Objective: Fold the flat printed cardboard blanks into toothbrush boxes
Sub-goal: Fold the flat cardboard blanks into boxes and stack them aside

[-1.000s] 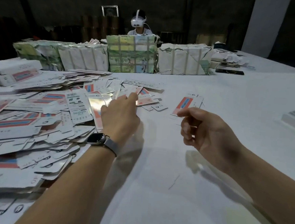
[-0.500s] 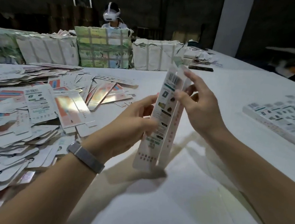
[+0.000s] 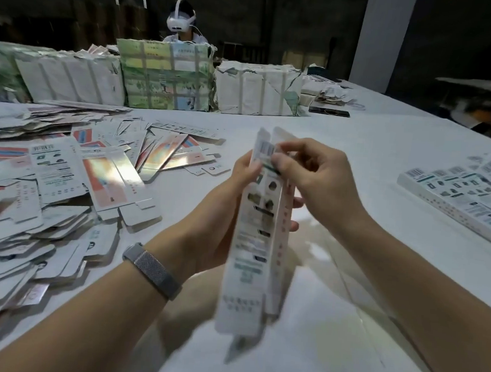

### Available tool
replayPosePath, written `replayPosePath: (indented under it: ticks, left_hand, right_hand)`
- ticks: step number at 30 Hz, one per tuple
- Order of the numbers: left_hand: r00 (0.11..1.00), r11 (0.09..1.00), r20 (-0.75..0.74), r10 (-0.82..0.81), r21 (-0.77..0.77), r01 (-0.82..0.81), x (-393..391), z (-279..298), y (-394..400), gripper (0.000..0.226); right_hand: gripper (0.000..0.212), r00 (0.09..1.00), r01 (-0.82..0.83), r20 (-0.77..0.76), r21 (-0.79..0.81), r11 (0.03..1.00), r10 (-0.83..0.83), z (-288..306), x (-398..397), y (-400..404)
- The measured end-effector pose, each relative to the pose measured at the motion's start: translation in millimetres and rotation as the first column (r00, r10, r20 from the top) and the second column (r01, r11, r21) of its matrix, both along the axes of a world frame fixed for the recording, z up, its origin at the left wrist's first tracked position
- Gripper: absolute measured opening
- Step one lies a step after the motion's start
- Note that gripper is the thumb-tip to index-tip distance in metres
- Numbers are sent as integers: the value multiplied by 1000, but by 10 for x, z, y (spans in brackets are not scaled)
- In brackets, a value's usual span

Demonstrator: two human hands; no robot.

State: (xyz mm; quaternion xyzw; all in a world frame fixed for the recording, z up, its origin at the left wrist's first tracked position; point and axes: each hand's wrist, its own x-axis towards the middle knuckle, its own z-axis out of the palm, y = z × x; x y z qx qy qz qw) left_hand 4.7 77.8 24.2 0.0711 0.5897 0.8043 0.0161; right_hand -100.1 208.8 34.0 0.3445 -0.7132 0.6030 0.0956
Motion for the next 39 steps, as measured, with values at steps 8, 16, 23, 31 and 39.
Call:
replayPosePath:
  ticks: [8,16,23,31,39]
  left_hand:
    - [984,975,-9,175,-140,-175,7,-25,92,58]
    - [925,932,-233,302,-133,-338,-53,-59,120,41]
    - [879,917,-310,362,-54,-396,-52,-64,132,28]
    - [900,935,-287,328,-38,-352,-32,-32,150,19]
    - [927,948,-265,265,-105,-301,-37,-57,177,34]
  right_hand:
    - [19,999,-28,32,15,999,28,12,12,-19]
    - [12,992,-126,-26,-96,987,124,93,87,10]
    - [28,966,-218,89,-213,952,241,110,154,1]
    - [13,926,-289,176,-238,927,334,94,173,8]
    - [30,883,-342,199,-348,873,425,157,139,53]
